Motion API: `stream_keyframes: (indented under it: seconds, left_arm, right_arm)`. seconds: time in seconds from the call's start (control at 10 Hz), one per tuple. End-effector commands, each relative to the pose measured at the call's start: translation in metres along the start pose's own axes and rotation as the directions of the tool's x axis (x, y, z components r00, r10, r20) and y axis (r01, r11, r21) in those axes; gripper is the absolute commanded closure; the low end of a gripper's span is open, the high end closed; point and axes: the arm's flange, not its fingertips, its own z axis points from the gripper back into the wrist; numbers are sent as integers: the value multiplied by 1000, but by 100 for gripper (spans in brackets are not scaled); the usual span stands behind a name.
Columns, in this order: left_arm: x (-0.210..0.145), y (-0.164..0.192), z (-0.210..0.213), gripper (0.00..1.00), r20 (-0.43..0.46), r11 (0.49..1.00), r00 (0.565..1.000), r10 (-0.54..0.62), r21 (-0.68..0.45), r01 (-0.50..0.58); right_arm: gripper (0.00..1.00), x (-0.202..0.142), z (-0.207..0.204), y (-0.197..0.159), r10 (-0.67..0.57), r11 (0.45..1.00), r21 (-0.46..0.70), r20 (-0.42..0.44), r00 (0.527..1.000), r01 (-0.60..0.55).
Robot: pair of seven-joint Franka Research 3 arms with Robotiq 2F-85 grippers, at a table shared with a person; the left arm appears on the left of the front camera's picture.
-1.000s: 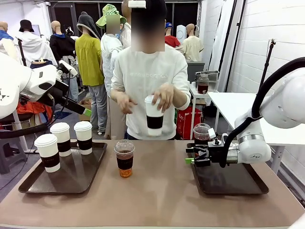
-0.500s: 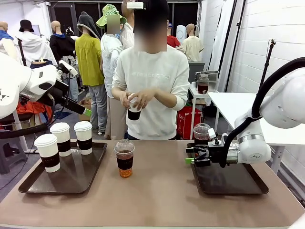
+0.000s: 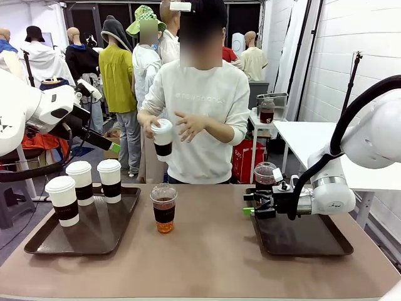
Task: Distribute the coffee onto the tray.
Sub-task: Pick up another iced Americano from the middle of the table and place it on the right Handle tray.
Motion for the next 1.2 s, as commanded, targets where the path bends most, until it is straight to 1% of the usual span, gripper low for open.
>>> stream_keyframes:
  seconds: [0.0,0.3,0.5,0.7,1.1]
  left_arm:
    - [0,1,0,0,3,1000,1000,-1,-4,2]
    - [0,1,0,0,3,1000,1000,-1,-4,2]
    - [0,1,0,0,3,1000,1000,-1,-4,2]
    - [0,1,0,0,3,1000,1000,-1,-4,2]
    - [0,1,0,0,3,1000,1000,-1,-4,2]
  right_arm:
    - [0,8,-21,-1,-9,1000,7,13,1000,9]
    - [0,15,-62,-1,-4,1000,22,28,1000,4]
    - [0,20,-96,1,-25,999,28,31,999,24]
    - [0,24,-126,-1,-26,999,36,15,1000,25]
    - [0,29,-150,-12,-1,999,54,-8,1000,1]
